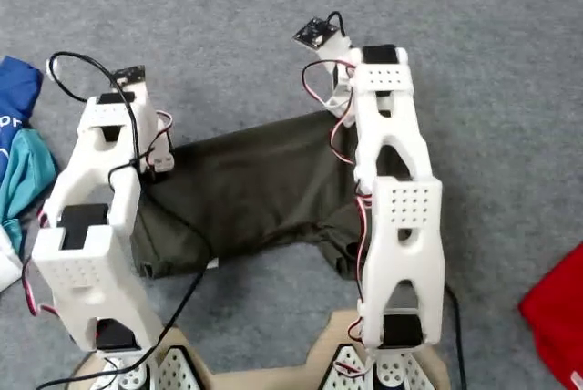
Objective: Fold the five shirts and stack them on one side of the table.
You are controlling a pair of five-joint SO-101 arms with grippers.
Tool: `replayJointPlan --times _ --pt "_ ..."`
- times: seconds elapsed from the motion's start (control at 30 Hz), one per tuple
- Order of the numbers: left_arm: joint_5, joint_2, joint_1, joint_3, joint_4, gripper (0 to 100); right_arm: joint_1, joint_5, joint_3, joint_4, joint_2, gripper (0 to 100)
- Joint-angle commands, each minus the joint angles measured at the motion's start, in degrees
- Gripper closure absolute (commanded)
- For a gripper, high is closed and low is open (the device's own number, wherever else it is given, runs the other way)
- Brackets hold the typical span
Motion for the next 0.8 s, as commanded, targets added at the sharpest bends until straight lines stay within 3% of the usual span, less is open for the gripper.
replayJointPlan --times 0.0,0.33,0.6,0.77 --pt "-2.29 3.47 -2.02 -6.59 0.09 98 2.95 -0.09 -14.99 4.22 5.85 99.4" --pt "-7.03 5.49 -1.76 -24.18 14.59 98 -1.98 0.0 -45.32 24.26 12.97 99.4" --pt "-13.45 5.49 -1.49 -37.54 30.68 98 -2.15 -0.18 -36.44 24.7 0.22 99.3" --pt "-13.89 2.59 -0.97 -37.71 33.05 98 -1.27 3.78 -16.22 24.7 -13.93 99.1"
